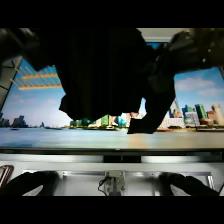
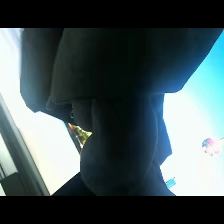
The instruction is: Fold the shirts.
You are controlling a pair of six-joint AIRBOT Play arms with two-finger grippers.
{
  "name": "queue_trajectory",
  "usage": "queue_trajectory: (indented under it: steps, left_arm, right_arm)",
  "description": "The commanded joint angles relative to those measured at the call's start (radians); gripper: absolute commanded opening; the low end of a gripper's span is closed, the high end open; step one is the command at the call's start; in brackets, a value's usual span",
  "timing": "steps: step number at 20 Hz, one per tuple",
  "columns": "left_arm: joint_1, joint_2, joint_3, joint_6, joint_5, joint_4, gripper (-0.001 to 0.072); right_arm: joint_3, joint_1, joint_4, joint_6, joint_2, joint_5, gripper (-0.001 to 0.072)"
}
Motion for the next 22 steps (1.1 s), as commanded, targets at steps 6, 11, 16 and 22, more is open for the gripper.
queue_trajectory:
  steps: [6,11,16,22]
  left_arm:
    - [-0.153,-0.170,0.005,-0.029,0.428,0.190,0.0718]
    - [-0.143,-0.258,0.005,-0.167,0.513,0.190,0.0595]
    - [-0.109,-0.274,0.005,-0.261,0.498,0.190,0.0142]
    - [-0.058,-0.254,0.006,-0.261,0.494,0.190,0.0048]
  right_arm:
    - [-0.001,0.000,-0.011,0.006,-0.068,-0.024,0.0063]
    - [-0.001,0.000,-0.013,-0.003,-0.068,-0.029,0.0063]
    - [-0.001,0.000,-0.012,-0.031,-0.068,-0.032,0.0063]
    - [-0.001,-0.001,-0.003,-0.035,-0.068,-0.055,0.0351]
